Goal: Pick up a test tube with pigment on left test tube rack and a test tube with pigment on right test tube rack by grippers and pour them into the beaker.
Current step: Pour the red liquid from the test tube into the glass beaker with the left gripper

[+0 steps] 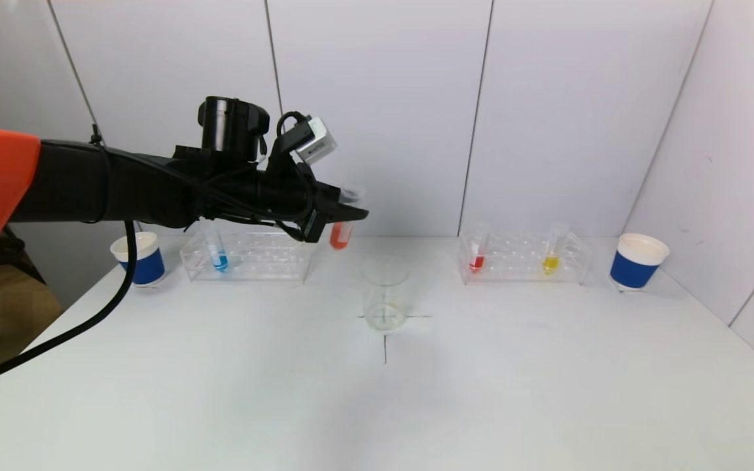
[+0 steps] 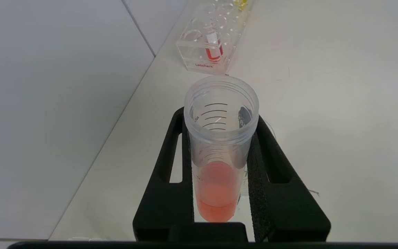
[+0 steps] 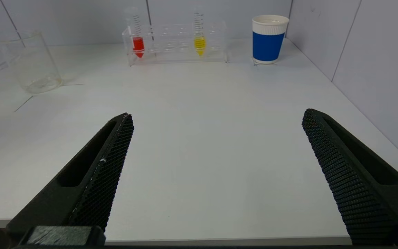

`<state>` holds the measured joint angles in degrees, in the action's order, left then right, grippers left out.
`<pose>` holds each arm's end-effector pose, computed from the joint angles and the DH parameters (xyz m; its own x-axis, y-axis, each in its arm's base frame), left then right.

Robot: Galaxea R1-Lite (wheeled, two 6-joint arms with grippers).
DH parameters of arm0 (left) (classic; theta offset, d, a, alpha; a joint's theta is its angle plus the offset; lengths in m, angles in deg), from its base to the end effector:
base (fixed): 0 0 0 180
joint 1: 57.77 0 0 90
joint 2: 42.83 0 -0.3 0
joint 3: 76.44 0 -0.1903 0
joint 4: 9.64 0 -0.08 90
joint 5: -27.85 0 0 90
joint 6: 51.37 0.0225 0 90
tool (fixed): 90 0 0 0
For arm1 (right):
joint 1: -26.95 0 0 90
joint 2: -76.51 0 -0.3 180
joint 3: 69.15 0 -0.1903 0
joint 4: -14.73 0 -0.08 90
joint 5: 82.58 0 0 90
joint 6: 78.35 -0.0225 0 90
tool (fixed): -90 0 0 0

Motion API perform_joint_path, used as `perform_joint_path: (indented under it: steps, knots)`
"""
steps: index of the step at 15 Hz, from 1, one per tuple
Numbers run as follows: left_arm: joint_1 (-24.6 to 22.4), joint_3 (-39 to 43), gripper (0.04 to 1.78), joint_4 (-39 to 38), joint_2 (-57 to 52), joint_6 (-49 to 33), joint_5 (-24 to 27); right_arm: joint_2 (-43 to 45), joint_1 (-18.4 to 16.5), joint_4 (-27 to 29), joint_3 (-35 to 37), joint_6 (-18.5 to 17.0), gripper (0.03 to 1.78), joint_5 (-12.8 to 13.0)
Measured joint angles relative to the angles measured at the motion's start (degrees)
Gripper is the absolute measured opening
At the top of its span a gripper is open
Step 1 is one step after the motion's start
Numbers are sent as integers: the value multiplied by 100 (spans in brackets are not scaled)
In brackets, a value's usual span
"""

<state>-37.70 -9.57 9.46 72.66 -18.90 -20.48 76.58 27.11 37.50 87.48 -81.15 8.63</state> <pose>0.3793 -0.1545 0.2275 0.4248 -0.8630 -0.2733 0.8911 0.3454 0.2944 -0.0229 -0.0005 0.0765 0.9998 -0.0183 0.0117 0.0177 0.9986 0.0491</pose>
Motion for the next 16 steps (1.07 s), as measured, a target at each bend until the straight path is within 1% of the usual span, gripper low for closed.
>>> perform_joint_path:
  steps: [3,4,5,9,13,16]
  knots:
    - [7,-155,46,616,107,902,391,0,2,2,0,0,177,2]
    - [0,-179,46,691,132,1167,555,0,0,0,0,0,177,2]
    - [0,-193,46,699,151,1337,614,0,0,0,0,2,177,0]
    - [16,-163,46,685,297,2065,638,0,2,0,0,2,177,0]
    - [-23,-157,46,512,510,2688,649,0,5,0,0,2,177,2]
    - [-80,-358,46,584,641,2743,767,0,0,0,0,0,177,5]
